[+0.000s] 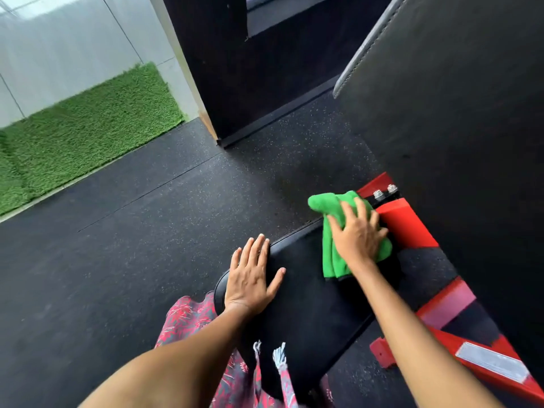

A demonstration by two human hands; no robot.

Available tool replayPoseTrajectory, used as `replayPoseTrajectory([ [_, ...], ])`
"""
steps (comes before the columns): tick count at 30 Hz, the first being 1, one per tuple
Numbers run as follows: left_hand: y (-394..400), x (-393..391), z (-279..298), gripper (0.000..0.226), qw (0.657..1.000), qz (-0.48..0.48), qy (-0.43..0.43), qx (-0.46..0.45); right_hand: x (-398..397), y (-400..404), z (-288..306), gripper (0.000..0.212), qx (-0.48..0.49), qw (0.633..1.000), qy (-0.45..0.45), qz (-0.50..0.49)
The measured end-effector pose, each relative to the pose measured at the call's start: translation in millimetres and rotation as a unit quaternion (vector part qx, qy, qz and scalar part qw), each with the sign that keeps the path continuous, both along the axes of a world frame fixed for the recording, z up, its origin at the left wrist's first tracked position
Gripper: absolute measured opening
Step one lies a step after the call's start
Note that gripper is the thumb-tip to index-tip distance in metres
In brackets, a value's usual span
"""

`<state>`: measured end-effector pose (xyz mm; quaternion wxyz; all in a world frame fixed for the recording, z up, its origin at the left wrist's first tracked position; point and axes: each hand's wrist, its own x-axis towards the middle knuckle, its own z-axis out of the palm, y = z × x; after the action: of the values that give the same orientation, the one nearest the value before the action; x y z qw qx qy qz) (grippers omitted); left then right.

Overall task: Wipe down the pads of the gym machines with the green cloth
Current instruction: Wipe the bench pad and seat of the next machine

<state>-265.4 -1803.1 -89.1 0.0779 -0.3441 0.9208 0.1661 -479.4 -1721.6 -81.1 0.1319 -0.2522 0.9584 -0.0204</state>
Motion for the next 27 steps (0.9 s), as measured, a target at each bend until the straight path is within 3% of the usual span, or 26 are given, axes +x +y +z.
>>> replayPoseTrajectory([
  [2,0,0,-1,0.070,1.000,0.001,0.003,-0.005,-11,-8,1,0.049,0.005,0.999,0.002,-0.040],
  [4,1,0,0,0.069,1.000,0.006,0.004,0.006,0,-19,5,0.047,0.021,1.000,0.007,-0.020],
  [9,-1,-1,1,0.068,0.999,0.017,0.014,0.025,73,-32,11,0.043,0.007,0.984,-0.030,0.173],
  [11,0,0,0,0.069,0.999,0.018,0.021,0.021,64,-30,11,0.047,0.005,0.977,-0.026,0.210],
  [16,0,1,1,0.069,1.000,0.012,0.027,0.010,-4,-16,8,0.052,0.050,0.997,-0.006,0.050],
  [20,1,2,-1,0.070,0.999,0.014,0.030,0.004,30,-29,15,0.049,0.053,0.998,-0.018,0.038],
  [24,1,2,-2,0.072,0.999,0.018,0.037,0.006,87,-28,17,0.046,0.031,0.986,-0.034,0.161],
  [27,2,1,-2,0.074,0.999,0.022,0.037,0.009,54,-26,14,0.048,0.032,0.966,-0.007,0.257],
])
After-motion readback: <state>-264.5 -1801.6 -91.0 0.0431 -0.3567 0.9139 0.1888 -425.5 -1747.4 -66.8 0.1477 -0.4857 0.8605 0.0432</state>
